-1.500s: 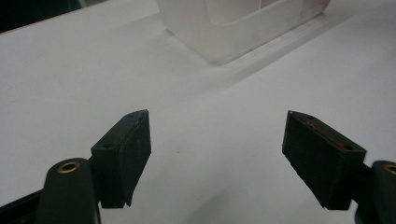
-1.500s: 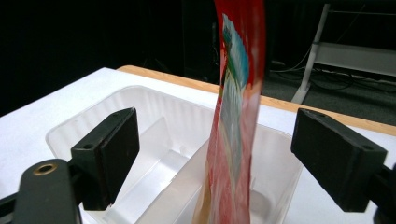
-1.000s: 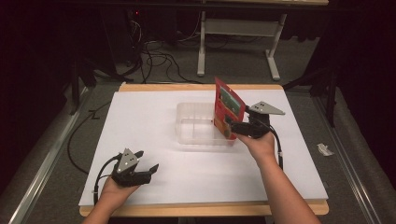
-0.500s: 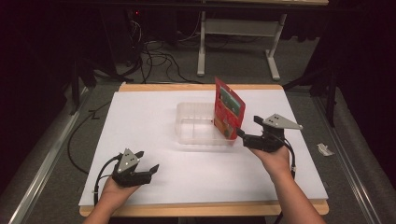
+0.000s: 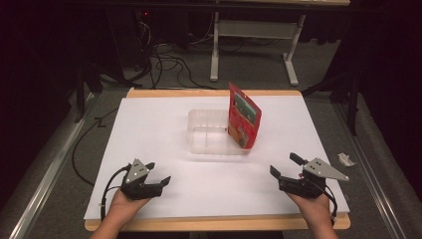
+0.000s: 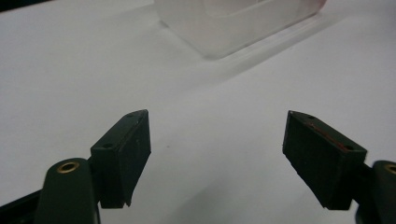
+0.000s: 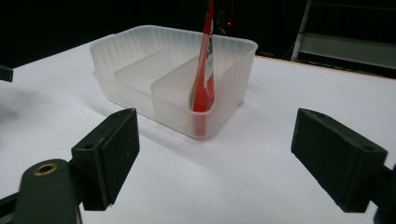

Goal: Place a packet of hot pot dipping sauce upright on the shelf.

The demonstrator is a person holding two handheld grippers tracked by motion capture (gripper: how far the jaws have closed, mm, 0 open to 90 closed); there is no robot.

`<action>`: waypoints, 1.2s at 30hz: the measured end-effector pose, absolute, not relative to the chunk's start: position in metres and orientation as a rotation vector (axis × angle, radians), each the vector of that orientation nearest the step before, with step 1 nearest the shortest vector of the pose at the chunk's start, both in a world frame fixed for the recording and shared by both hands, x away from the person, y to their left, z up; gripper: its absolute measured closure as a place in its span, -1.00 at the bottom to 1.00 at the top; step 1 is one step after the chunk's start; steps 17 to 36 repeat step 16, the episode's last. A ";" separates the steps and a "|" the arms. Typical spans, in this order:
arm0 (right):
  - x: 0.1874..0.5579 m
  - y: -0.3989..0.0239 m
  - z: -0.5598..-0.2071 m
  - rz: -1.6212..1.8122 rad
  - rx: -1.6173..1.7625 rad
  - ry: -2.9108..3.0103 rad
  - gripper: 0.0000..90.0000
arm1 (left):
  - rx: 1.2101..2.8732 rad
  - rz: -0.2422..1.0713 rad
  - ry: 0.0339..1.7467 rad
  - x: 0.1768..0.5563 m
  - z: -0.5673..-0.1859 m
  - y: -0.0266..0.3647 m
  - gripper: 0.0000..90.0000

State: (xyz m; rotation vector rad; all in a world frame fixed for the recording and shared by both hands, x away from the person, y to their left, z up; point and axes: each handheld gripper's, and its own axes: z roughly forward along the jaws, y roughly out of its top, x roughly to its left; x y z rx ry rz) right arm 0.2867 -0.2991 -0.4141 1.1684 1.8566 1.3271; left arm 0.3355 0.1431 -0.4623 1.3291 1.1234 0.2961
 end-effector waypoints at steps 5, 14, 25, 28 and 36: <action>0.298 -0.300 -0.428 1.331 1.187 1.897 -0.62 | 1.264 0.258 1.119 0.331 -0.453 0.135 -0.46; 0.302 -0.300 -0.430 1.360 1.157 1.919 -0.58 | 1.307 0.265 1.128 0.330 -0.460 0.131 -0.46; 0.302 -0.301 -0.430 1.361 1.173 1.916 -0.58 | 1.307 0.268 1.125 0.329 -0.460 0.132 -0.46; 0.302 -0.301 -0.430 1.361 1.173 1.916 -0.58 | 1.307 0.268 1.125 0.329 -0.460 0.132 -0.46; 0.302 -0.301 -0.430 1.361 1.173 1.916 -0.58 | 1.307 0.268 1.125 0.329 -0.460 0.132 -0.46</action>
